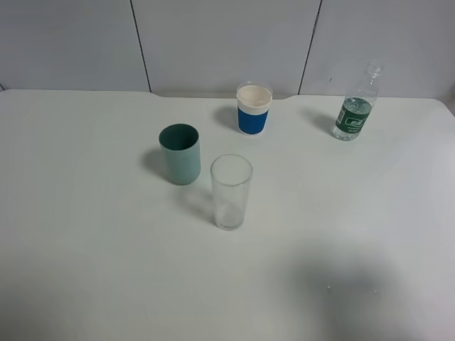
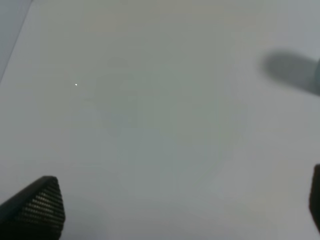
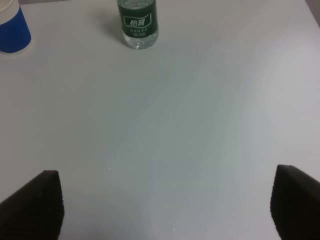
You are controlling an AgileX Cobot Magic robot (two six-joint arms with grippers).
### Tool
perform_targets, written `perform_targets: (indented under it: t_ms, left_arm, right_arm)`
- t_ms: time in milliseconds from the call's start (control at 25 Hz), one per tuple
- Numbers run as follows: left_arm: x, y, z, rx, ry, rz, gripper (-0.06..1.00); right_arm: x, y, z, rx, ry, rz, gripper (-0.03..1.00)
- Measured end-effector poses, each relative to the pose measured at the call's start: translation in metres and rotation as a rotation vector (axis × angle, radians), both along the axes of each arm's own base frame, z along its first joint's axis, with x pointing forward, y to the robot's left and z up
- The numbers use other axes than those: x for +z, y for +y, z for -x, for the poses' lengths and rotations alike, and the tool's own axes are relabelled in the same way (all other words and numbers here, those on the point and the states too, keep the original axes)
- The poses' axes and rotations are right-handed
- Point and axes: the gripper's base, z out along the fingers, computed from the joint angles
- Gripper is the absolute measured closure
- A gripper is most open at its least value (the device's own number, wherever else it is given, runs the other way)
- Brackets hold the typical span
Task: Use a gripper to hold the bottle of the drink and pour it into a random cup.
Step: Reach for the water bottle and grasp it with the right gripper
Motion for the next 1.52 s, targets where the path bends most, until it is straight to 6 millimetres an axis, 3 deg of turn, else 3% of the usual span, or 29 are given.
perform_targets:
  t_ms: [1520]
  left_arm:
    - [0.0000,0.0000,0.0000,0.000,0.000,0.000,-0.05]
  right_arm:
    - [0.0000,0.0000,0.0000,0.000,0.000,0.000,0.15]
